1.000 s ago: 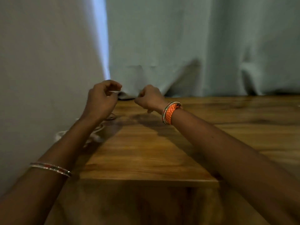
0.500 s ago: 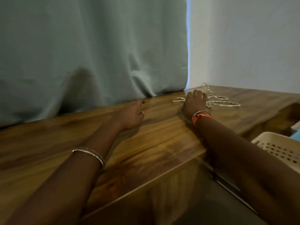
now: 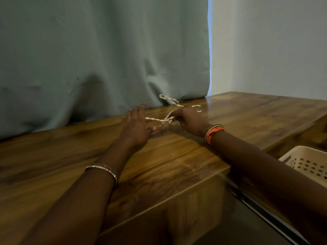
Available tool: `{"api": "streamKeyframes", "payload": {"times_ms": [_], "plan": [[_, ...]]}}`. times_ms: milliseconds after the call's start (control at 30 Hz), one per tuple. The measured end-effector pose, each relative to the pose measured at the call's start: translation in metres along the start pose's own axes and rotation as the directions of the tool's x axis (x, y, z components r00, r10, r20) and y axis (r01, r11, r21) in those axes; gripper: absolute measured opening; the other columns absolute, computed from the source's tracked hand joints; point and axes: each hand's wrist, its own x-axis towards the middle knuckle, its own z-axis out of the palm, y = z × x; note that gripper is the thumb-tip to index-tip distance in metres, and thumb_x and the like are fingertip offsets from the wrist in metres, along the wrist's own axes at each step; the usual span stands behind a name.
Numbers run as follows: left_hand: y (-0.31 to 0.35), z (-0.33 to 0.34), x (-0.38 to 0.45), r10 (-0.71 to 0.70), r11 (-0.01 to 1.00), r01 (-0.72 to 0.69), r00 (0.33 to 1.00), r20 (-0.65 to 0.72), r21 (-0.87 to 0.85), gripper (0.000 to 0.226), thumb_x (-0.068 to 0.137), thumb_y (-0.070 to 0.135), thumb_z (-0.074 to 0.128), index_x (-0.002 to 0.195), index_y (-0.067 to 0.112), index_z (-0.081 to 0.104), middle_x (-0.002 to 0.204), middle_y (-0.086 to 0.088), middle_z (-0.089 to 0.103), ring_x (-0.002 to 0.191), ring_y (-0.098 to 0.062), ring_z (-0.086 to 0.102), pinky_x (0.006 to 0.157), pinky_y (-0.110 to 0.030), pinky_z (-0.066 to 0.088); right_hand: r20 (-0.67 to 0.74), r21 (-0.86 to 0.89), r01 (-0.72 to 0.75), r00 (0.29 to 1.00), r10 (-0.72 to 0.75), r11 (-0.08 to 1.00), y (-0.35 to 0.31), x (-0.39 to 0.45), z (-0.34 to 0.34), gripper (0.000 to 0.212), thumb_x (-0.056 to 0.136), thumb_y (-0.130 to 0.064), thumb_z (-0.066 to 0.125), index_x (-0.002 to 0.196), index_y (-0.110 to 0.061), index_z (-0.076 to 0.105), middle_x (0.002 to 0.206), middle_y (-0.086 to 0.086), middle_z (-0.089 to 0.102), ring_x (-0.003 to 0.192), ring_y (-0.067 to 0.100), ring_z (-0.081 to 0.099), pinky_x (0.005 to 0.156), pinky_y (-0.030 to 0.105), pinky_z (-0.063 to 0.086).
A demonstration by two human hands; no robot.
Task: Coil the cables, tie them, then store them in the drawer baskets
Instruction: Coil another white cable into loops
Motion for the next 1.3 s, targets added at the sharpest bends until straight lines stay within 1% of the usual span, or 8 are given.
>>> {"api": "streamKeyframes", "payload": {"times_ms": [100, 267, 467, 700, 800, 967, 1100, 1300], "plan": [[-0.021, -0.021, -0.009, -0.094, 0.989, 0.077, 0.987, -0.128, -0.129, 0.021, 0.094, 0.026, 0.048, 0.102, 0.014, 0.063, 0.108, -0.016, 0.064, 0.108, -0.034, 0.056, 0.088, -0.038, 0.04, -0.04, 0.112, 0.029, 0.999, -0.024, 0.993, -0.025, 0.005, 0.006, 0.03, 0.078, -0.008, 0.059, 0.105, -0.013, 0.073, 0.097, 0.008, 0.073, 0.092, 0.025, 0.067, 0.081, 0.035, 0.051], [-0.045, -0.057, -0.035, -0.195, 0.93, 0.11, 0.956, -0.219, -0.35, 0.023, 0.092, 0.016, 0.05, 0.081, 0.011, 0.069, 0.076, -0.014, 0.063, 0.083, -0.036, 0.061, 0.065, -0.03, 0.037, 0.245, -0.208, -0.33, 0.894, 0.375, 0.921, -0.067, 0.023, 0.004, 0.043, 0.085, -0.034, 0.062, 0.124, -0.016, 0.06, 0.125, 0.009, 0.06, 0.118, 0.028, 0.052, 0.099, 0.035, 0.036], [-0.07, -0.069, -0.047, -0.253, 0.898, 0.154, 0.947, -0.197, -0.412, 0.027, 0.091, 0.022, 0.055, 0.071, 0.01, 0.067, 0.056, -0.01, 0.059, 0.059, -0.025, 0.055, 0.055, -0.029, 0.035, 0.099, 0.515, -0.133, 0.991, 0.095, 0.847, -0.158, 0.069, 0.022, 0.025, 0.089, -0.016, 0.056, 0.114, -0.011, 0.06, 0.111, 0.009, 0.065, 0.102, 0.022, 0.059, 0.088, 0.033, 0.046], [-0.091, -0.104, -0.064, -0.172, 0.18, 0.406, 0.91, 0.378, -0.896, 0.036, 0.096, 0.025, 0.036, 0.063, 0.014, 0.042, 0.034, 0.008, 0.029, 0.031, -0.009, 0.034, 0.048, -0.021, 0.049, -0.27, 0.287, -0.107, 0.944, 0.188, 0.952, -0.135, 0.074, 0.062, 0.019, 0.096, -0.017, 0.047, 0.086, -0.011, 0.062, 0.082, 0.006, 0.068, 0.08, 0.029, 0.061, 0.06, 0.029, 0.028], [-0.1, -0.108, -0.068, -0.1, -0.015, 0.347, 0.933, 0.347, -0.938, 0.036, 0.098, 0.023, 0.032, 0.064, 0.015, 0.042, 0.034, 0.009, 0.029, 0.039, -0.01, 0.041, 0.069, -0.031, 0.052, -0.323, 0.219, -0.136, 0.924, 0.203, 0.966, -0.13, 0.072, 0.062, 0.013, 0.094, -0.013, 0.047, 0.09, -0.014, 0.059, 0.082, 0.006, 0.065, 0.078, 0.03, 0.061, 0.059, 0.029, 0.029], [-0.096, -0.111, -0.066, -0.017, -0.173, 0.199, 0.979, 0.205, -0.965, 0.026, 0.095, 0.022, 0.032, 0.081, 0.011, 0.051, 0.039, 0.007, 0.032, 0.028, -0.003, 0.026, 0.027, -0.012, 0.019, -0.066, -0.168, -0.134, 0.99, 0.125, 0.977, -0.147, 0.066, 0.065, 0.018, 0.091, -0.014, 0.05, 0.109, -0.012, 0.051, 0.107, 0.012, 0.063, 0.097, 0.034, 0.061, 0.07, 0.034, 0.039], [-0.09, -0.094, -0.057, -0.141, -0.054, 0.154, 0.977, 0.16, -0.987, 0.026, 0.101, 0.023, 0.031, 0.087, 0.012, 0.05, 0.041, 0.008, 0.035, 0.033, -0.003, 0.029, 0.034, -0.012, 0.024, 0.269, -0.199, 0.149, 0.959, -0.092, 0.969, -0.203, 0.051, 0.065, 0.03, 0.09, -0.029, 0.049, 0.108, -0.007, 0.058, 0.111, 0.018, 0.063, 0.101, 0.036, 0.059, 0.078, 0.036, 0.044], [-0.103, -0.08, -0.057, -0.353, 0.433, 0.285, 0.927, 0.13, -0.855, 0.038, 0.101, 0.017, 0.035, 0.065, 0.012, 0.047, 0.033, 0.008, 0.042, 0.027, -0.002, 0.037, 0.036, -0.013, 0.03, 0.158, -0.169, 0.304, 0.947, -0.278, 0.938, -0.219, 0.032, 0.043, 0.024, 0.079, -0.035, 0.06, 0.096, -0.018, 0.064, 0.097, 0.007, 0.067, 0.087, 0.029, 0.061, 0.062, 0.029, 0.034]]}}
